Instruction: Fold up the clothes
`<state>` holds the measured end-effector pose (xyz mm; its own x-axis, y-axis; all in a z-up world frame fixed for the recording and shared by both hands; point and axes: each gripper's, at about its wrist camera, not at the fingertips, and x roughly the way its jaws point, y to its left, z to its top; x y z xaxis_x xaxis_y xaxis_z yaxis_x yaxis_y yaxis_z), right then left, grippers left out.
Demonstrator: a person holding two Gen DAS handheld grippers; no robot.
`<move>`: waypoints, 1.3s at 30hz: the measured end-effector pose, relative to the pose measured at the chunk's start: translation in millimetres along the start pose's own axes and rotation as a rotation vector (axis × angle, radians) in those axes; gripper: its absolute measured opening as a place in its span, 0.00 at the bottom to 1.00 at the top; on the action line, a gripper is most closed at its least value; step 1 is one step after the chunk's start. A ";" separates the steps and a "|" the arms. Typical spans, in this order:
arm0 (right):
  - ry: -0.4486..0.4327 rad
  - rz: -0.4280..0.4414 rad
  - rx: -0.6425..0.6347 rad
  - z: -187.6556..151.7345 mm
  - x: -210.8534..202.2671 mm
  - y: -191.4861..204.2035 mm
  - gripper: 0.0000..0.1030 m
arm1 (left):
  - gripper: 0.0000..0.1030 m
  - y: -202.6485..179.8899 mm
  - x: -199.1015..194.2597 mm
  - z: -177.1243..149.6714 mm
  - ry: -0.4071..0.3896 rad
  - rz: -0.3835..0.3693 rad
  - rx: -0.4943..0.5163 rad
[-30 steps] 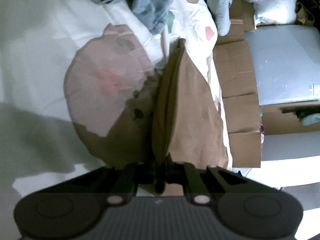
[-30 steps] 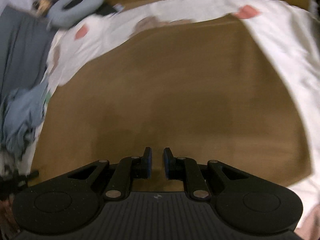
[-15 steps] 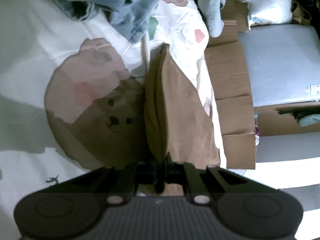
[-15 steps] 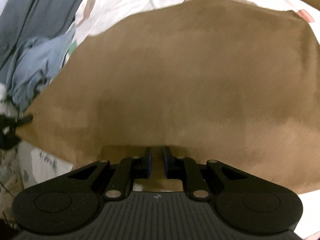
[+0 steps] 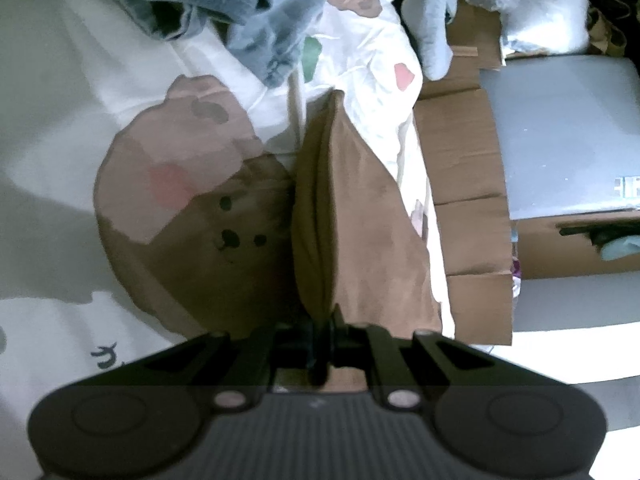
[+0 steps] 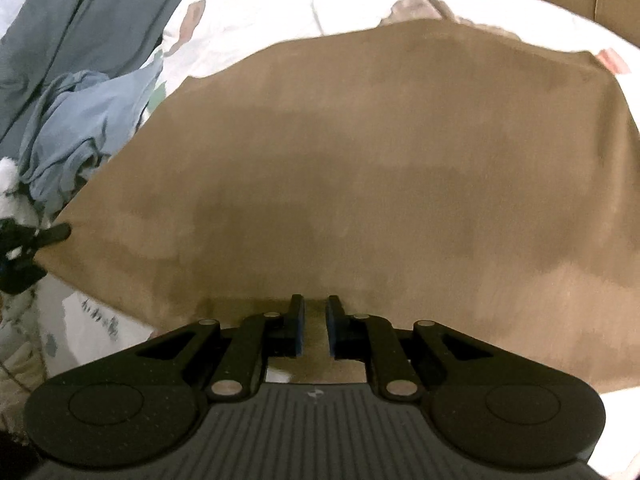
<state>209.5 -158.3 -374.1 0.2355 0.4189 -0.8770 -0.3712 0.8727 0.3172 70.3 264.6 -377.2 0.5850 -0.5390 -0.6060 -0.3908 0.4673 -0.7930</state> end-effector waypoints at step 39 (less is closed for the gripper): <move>-0.176 -0.167 -0.037 172.9 102.7 -24.4 0.13 | 0.08 35.0 19.3 2.9 0.032 0.043 -0.075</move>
<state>398.1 -93.2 -409.5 0.4483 0.3099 -0.8384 -0.3461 0.9250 0.1568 70.0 272.6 -416.6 0.5439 -0.5427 -0.6400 -0.4674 0.4375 -0.7682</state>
